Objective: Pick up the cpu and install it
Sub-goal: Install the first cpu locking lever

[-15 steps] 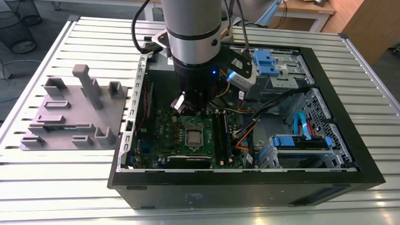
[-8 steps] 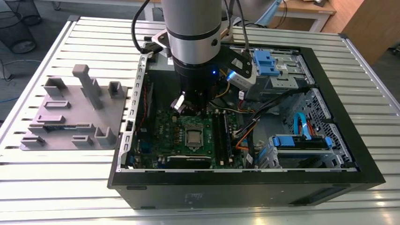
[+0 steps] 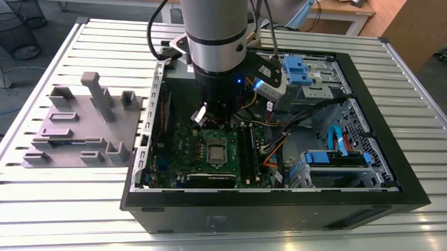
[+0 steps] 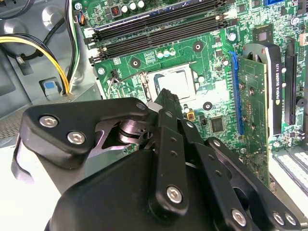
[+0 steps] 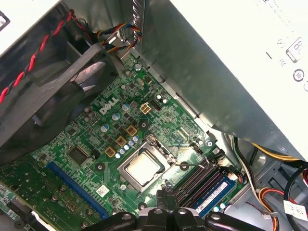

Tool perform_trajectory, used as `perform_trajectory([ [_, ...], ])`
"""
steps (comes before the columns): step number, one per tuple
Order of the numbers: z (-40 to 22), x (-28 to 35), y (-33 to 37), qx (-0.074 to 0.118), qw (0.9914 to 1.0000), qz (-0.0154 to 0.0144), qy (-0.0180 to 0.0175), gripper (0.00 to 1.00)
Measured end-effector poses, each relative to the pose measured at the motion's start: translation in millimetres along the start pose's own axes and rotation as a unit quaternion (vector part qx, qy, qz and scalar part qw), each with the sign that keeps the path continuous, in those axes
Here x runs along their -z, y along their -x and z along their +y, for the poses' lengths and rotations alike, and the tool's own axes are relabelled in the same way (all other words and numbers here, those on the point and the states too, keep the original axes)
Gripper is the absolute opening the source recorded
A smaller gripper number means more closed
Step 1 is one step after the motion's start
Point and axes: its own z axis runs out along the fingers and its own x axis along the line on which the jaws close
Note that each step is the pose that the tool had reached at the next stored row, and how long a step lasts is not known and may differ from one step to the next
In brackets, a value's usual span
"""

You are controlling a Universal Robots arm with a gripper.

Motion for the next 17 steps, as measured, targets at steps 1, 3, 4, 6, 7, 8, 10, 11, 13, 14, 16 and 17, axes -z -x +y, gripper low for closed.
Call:
perform_trajectory([
  [1,0.0,0.0,0.0,0.000,1.00000,0.0000,0.0000,0.11],
  [3,-0.1,1.1,0.1,0.000,1.00000,0.0000,0.0000,0.11],
  [4,-0.2,2.3,0.2,0.000,1.00000,0.0000,0.0000,0.11],
  [6,-0.4,4.0,0.4,0.000,1.00000,0.0000,0.0000,0.11],
  [7,-0.4,4.0,0.5,0.000,1.00000,-0.0001,0.0001,0.11],
  [8,-0.5,4.9,0.5,0.000,1.00000,0.0000,0.0000,0.11],
  [10,-0.5,5.8,0.6,0.000,1.00000,0.0000,0.0000,0.11],
  [11,-0.5,5.8,0.7,0.000,1.00000,0.0000,0.0000,0.11],
  [13,-0.2,5.5,1.1,0.000,1.00000,-0.0002,0.0002,0.11],
  [14,-0.1,5.3,1.3,0.000,1.00000,-0.0003,0.0003,0.11],
  [16,0.0,5.2,1.6,0.000,1.00000,-0.0003,0.0004,0.11],
  [17,0.1,5.1,1.7,0.000,1.00000,-0.0003,0.0004,0.11],
])
